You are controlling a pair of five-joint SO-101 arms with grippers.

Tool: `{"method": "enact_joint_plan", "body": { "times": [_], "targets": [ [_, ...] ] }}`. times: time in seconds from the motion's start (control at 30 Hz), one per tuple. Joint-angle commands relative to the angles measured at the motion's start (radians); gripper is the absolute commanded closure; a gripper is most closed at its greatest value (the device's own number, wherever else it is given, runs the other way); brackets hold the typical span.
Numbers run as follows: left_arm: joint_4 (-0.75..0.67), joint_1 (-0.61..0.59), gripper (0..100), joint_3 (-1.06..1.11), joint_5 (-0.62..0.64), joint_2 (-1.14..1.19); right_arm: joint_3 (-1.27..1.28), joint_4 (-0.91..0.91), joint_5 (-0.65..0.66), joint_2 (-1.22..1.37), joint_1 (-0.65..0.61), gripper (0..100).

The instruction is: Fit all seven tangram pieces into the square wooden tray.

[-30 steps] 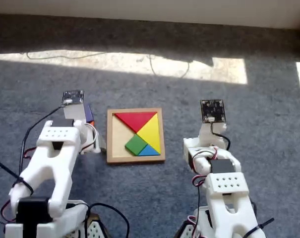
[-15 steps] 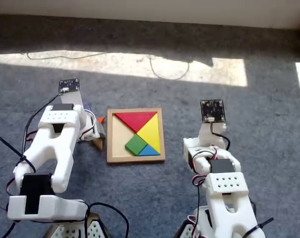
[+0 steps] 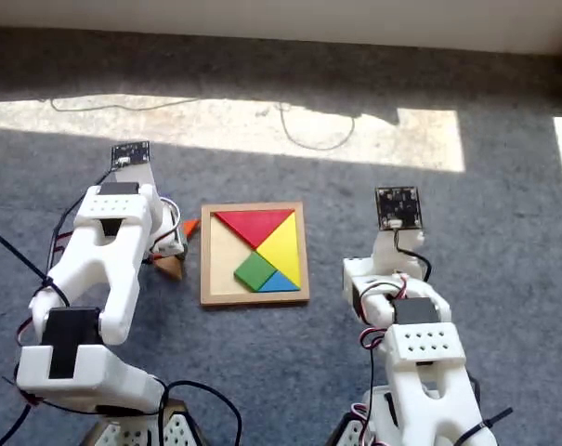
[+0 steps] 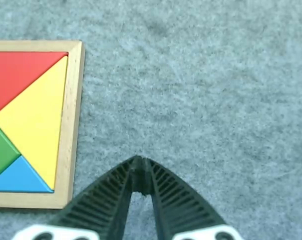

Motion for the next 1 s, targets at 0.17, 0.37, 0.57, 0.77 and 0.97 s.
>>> {"method": "enact_joint_plan", "body": {
  "times": [0.17,0.37,0.57,0.77,0.97],
  "targets": [
    [0.028,0.005,85,-0.018,-0.061,0.012,0.001,-0.021,0.0,-0.016,0.005,98.8],
    [0.058,0.005,85,-0.019,-0.212,0.012,0.001,-0.021,0.0,-0.016,0.005,98.8],
    [0.057,0.004,85,-0.019,-0.368,0.012,0.001,-0.021,0.0,-0.016,0.005,98.8],
    [0.08,0.004,85,-0.019,-0.47,0.001,0.001,-0.021,0.0,-0.016,0.005,98.8],
    [0.103,0.004,85,0.061,-0.6,-0.208,0.001,-0.021,0.002,-0.016,0.005,98.8]
  ]
}}
